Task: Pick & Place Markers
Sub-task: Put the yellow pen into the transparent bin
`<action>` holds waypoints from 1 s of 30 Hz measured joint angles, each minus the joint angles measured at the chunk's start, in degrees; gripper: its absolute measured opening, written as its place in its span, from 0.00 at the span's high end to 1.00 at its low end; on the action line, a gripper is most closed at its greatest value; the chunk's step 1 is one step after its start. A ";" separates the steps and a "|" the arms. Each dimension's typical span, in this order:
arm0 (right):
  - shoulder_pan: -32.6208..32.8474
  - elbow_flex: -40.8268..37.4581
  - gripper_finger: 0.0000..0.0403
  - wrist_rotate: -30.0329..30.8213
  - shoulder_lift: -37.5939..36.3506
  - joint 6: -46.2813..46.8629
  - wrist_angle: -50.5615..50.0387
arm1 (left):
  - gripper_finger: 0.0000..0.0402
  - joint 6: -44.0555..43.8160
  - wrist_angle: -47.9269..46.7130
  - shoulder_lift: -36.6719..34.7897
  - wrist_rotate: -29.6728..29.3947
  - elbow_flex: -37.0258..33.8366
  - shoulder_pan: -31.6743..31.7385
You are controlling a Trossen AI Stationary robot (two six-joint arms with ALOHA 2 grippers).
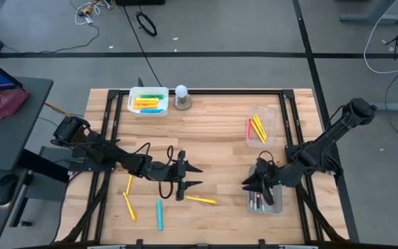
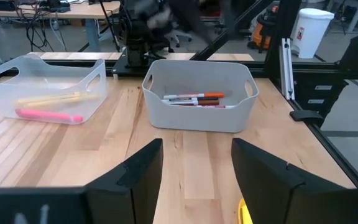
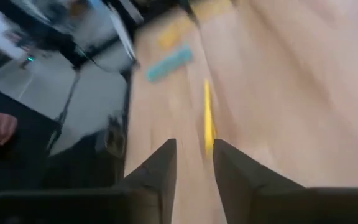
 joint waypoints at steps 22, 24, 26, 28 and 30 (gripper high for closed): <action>-16.06 16.53 0.48 -20.06 36.40 -34.42 19.56 | 0.51 -14.88 -19.83 -10.98 -7.25 -0.02 -0.26; -16.39 18.99 0.45 -21.54 39.96 -38.13 17.96 | 0.51 -15.03 -20.10 -11.22 -7.51 -0.02 -0.66; -16.73 20.78 0.43 -22.75 43.04 -40.72 17.68 | 0.51 -15.04 -20.31 -11.17 -7.51 -0.02 -1.31; -16.96 21.34 0.42 -23.48 44.89 -42.64 17.48 | 0.51 -15.39 -20.11 -10.92 -7.51 -0.01 -1.89; -17.00 21.52 0.42 -23.47 46.59 -43.83 17.30 | 0.51 -16.40 -20.33 -10.56 -7.44 -0.01 -2.94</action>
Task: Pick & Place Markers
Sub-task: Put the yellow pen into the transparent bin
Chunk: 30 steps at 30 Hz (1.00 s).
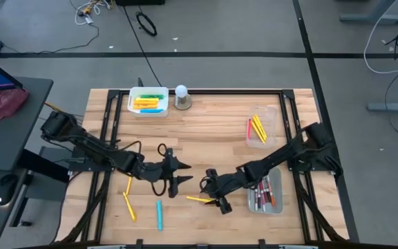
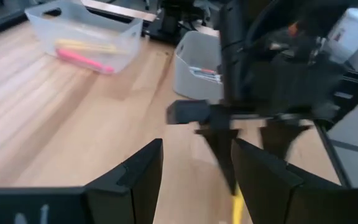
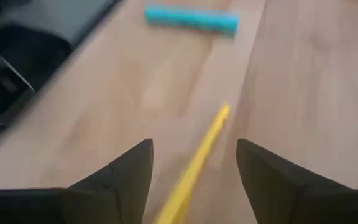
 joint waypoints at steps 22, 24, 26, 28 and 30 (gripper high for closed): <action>2.96 0.22 0.92 19.35 8.68 6.42 -2.83 | 0.51 -4.08 6.80 7.52 -3.06 0.01 -10.16; 2.31 0.13 0.95 22.18 8.36 6.67 -3.30 | 0.51 -2.92 6.76 7.52 -3.07 0.01 -9.79; 2.28 -0.11 0.95 26.18 7.25 7.81 -5.15 | 0.51 -1.70 6.80 7.50 -3.13 0.01 -9.29; 2.44 -0.42 0.93 29.93 4.69 10.27 -9.19 | 0.51 -0.52 6.78 7.50 -3.10 0.01 -8.77; 2.51 -0.38 0.92 33.09 0.12 13.42 -14.00 | 0.51 1.25 6.80 7.50 -3.10 0.01 -8.12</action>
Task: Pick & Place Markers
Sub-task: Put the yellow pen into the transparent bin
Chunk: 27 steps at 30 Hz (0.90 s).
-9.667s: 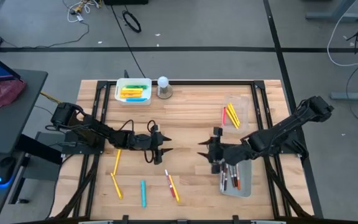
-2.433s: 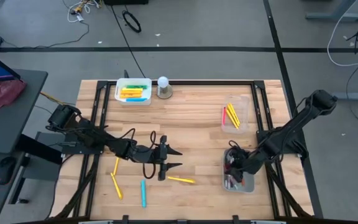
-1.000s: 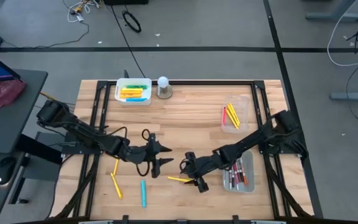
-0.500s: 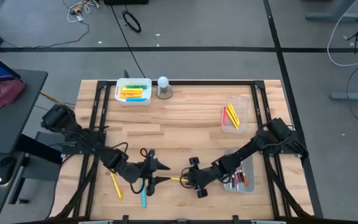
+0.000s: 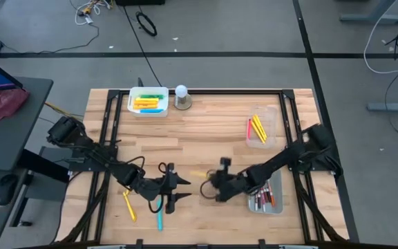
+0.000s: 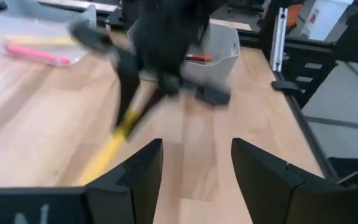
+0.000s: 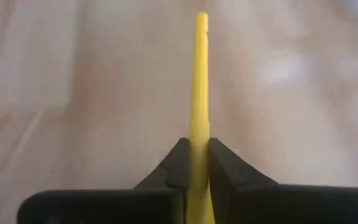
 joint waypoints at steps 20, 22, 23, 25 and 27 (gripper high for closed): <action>-21.46 -8.37 0.94 -7.03 -43.15 48.37 -65.44 | 0.51 2.13 -0.24 -0.02 0.17 0.00 8.47; -25.56 -11.65 0.94 -9.84 -43.48 46.01 -62.58 | 0.51 2.14 -0.26 -0.03 0.23 0.00 8.02; -27.69 -13.03 0.94 -10.72 -43.51 44.59 -60.90 | 0.51 2.16 -0.29 -0.02 0.24 0.00 7.86; -32.05 -15.42 0.94 -13.68 -43.51 41.78 -56.91 | 0.51 2.46 -0.31 -0.02 0.37 0.00 7.67; -36.35 -17.02 0.94 -16.11 -43.51 37.65 -52.33 | 0.51 3.30 -0.31 -0.02 0.35 0.00 7.76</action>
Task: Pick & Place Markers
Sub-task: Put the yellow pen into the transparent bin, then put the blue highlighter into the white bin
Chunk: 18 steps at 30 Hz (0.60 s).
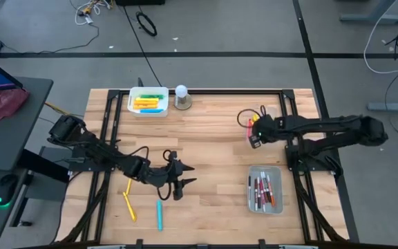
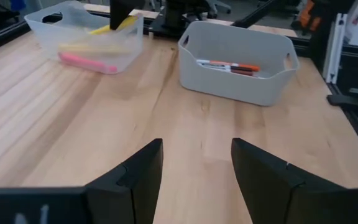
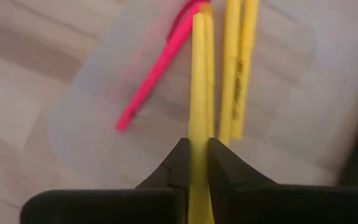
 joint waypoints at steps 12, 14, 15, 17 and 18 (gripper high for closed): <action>-12.02 -2.72 0.84 -4.49 -0.02 -8.29 9.96 | 0.51 0.37 0.04 0.00 -0.09 0.00 0.07; -12.03 -2.72 0.82 -4.49 -0.02 -8.44 9.99 | 0.51 0.34 0.07 0.00 -0.07 0.00 0.07; -12.02 -2.72 0.81 -4.49 -0.02 -8.71 10.00 | 0.51 0.33 0.07 0.00 -0.07 0.00 0.07; -12.01 -2.72 0.78 -4.36 -0.02 -10.41 10.53 | 0.51 0.33 0.07 0.00 -0.07 0.00 0.07; -11.93 -2.72 0.76 -4.11 -0.02 -11.25 10.92 | 0.51 0.33 0.07 0.00 -0.07 0.00 0.07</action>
